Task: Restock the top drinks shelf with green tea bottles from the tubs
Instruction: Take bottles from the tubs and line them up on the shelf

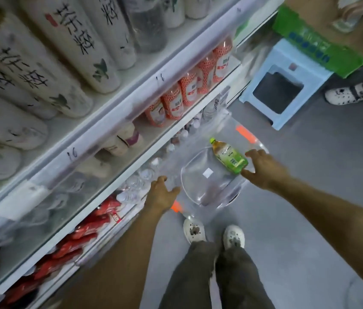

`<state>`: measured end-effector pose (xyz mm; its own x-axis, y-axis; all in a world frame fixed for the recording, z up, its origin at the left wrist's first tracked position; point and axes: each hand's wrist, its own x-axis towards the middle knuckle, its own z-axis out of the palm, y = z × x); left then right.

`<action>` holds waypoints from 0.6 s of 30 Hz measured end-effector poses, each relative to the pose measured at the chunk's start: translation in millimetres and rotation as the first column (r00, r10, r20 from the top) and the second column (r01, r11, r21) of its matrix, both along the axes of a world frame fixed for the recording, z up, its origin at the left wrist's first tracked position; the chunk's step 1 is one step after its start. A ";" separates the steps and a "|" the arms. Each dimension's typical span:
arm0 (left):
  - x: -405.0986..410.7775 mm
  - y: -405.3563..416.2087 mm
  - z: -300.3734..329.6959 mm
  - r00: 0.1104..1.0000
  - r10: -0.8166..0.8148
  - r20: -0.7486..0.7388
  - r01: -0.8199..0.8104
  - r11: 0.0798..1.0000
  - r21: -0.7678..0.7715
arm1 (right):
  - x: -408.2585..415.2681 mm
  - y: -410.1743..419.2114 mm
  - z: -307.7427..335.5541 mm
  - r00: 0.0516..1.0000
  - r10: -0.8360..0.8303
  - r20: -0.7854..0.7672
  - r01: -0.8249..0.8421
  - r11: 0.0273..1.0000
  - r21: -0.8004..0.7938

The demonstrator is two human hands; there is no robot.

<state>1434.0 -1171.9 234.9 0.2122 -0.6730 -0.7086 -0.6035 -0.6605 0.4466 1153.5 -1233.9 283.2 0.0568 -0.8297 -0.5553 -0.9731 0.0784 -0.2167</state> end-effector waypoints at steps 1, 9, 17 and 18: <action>1.9 1.7 -11.5 0.999 0.034 0.015 -0.035 0.999 0.032 | -1.8 -4.4 -14.4 1.000 0.011 -0.001 -0.011 0.999 0.031; -11.7 6.2 -97.9 0.940 0.287 0.182 -0.314 0.938 0.143 | -8.0 -46.4 -125.5 0.994 0.103 -0.020 -0.099 0.981 0.167; -12.7 -2.8 -153.2 0.866 0.462 0.192 -0.469 0.883 -0.008 | 1.1 -91.5 -215.2 0.999 0.007 -0.042 -0.003 0.997 0.080; -13.9 1.2 -157.6 0.861 0.473 0.187 -0.472 0.880 -0.051 | 0.9 -96.3 -225.5 0.999 -0.014 -0.041 0.018 0.997 0.078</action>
<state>1420.0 -1170.7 77.3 0.6338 -0.4604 -0.6215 -0.2920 -0.8865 0.3590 1154.3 -1330.3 57.7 0.0202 -0.7840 -0.6205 -0.9793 0.1094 -0.1701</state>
